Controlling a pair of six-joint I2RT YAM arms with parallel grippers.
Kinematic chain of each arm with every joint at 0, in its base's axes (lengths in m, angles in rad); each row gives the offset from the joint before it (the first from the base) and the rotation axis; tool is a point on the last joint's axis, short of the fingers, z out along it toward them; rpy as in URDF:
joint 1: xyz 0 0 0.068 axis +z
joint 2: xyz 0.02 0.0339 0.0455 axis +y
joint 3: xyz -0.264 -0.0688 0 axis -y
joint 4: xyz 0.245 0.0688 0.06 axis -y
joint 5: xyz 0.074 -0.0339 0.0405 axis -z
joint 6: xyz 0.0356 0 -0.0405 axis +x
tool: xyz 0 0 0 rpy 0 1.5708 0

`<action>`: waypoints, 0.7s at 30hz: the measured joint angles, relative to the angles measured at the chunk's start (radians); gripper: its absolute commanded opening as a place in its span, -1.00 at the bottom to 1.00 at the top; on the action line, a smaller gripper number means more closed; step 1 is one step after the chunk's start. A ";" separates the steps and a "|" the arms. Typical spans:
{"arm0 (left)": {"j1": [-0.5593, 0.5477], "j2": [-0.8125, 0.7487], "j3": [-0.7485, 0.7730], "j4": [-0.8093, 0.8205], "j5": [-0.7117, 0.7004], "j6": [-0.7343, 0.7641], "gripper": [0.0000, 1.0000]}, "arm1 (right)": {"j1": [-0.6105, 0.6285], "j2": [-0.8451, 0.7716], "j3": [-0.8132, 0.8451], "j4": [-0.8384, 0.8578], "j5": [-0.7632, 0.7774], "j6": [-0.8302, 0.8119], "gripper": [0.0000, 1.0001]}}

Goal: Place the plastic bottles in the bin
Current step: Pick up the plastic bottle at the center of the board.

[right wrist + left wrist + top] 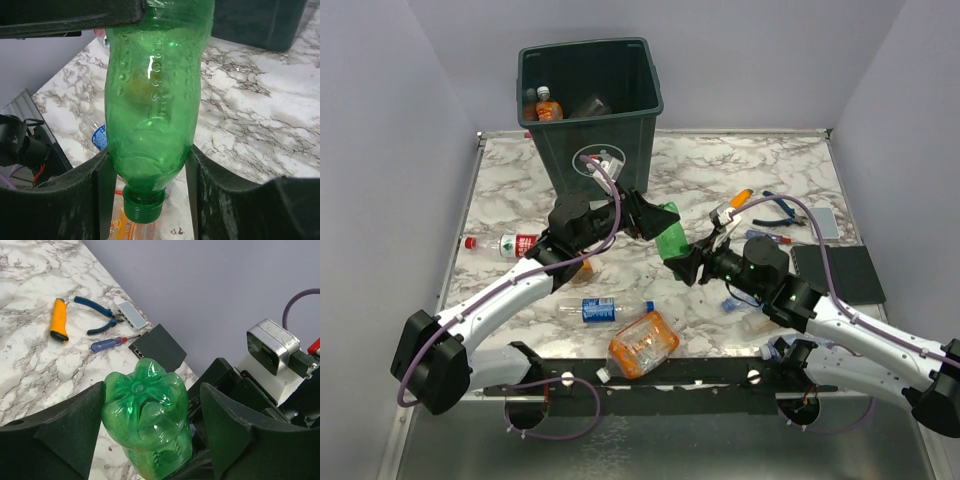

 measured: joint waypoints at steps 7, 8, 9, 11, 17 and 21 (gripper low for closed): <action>0.001 0.028 -0.005 0.005 0.028 -0.026 0.86 | 0.000 -0.006 -0.020 0.011 0.015 -0.012 -0.18; -0.001 0.032 -0.005 0.005 0.042 -0.034 0.89 | 0.000 -0.006 -0.022 0.016 0.019 -0.014 -0.18; -0.003 0.035 -0.005 0.005 0.054 -0.043 0.88 | 0.000 -0.007 -0.024 0.023 0.026 -0.016 -0.18; -0.010 0.044 -0.005 0.005 0.077 -0.054 0.74 | 0.000 -0.010 -0.026 0.032 0.035 -0.017 -0.18; -0.013 0.054 -0.006 0.005 0.093 -0.074 0.00 | 0.000 -0.017 -0.026 0.058 0.043 -0.030 -0.17; -0.011 0.053 -0.007 0.008 0.085 -0.080 -0.22 | 0.000 -0.019 -0.026 0.061 0.043 -0.034 -0.12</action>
